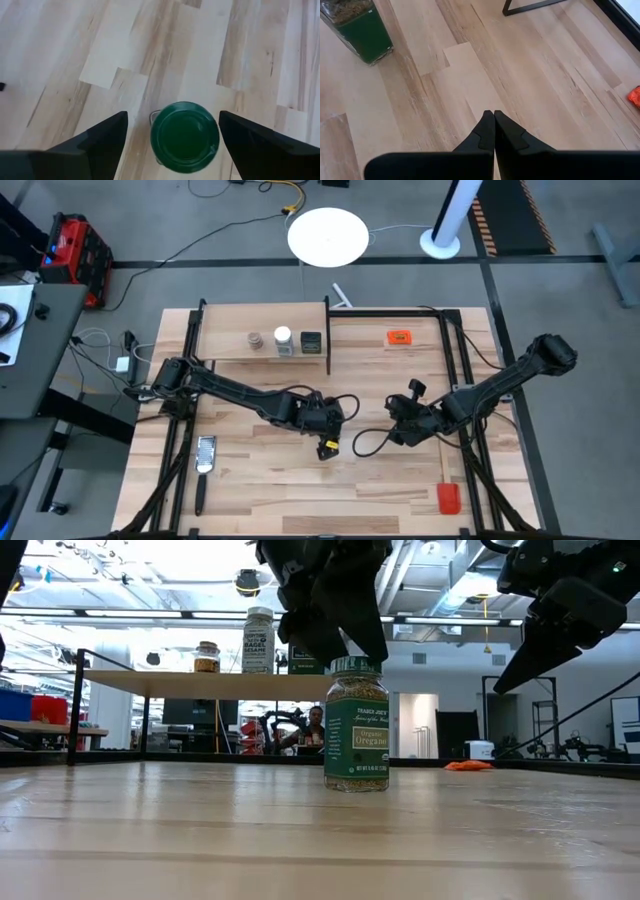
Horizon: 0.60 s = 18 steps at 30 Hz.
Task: Shelf spices
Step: Remove the green seasoning bottle from the shelf
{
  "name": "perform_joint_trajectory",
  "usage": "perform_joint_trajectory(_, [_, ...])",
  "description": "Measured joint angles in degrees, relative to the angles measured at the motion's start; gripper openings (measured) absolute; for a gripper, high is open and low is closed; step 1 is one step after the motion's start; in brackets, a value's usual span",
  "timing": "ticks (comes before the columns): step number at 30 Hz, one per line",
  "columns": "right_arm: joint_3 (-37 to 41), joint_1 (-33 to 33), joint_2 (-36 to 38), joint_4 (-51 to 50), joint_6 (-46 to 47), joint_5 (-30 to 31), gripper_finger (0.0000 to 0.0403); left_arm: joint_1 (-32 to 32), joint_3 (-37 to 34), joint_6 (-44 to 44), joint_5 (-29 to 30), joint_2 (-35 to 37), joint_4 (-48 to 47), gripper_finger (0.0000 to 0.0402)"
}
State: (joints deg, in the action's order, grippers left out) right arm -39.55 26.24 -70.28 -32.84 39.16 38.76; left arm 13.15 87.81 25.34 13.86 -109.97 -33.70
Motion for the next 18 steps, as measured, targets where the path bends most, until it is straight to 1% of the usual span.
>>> perform_joint_trajectory(4, [0.0,0.0,0.0,0.0,0.0,0.0,0.0005,0.0,0.1,0.0,-0.1,-1.0,0.0,0.0304])
perform_joint_trajectory(7, [0.0,0.0,0.0,0.1,0.0,0.0,0.0005,-0.3,0.1,-0.2,-1.3,-2.5,0.2,0.0304])
perform_joint_trajectory(14, [0.0,0.0,0.0,0.1,-0.1,-0.1,0.0005,-0.8,0.1,-0.3,-1.9,-2.7,0.1,0.0303])
perform_joint_trajectory(18, [0.0,0.0,0.0,0.0,-0.1,-0.1,0.0005,-0.8,0.1,-0.5,-2.1,-2.7,0.2,0.028])
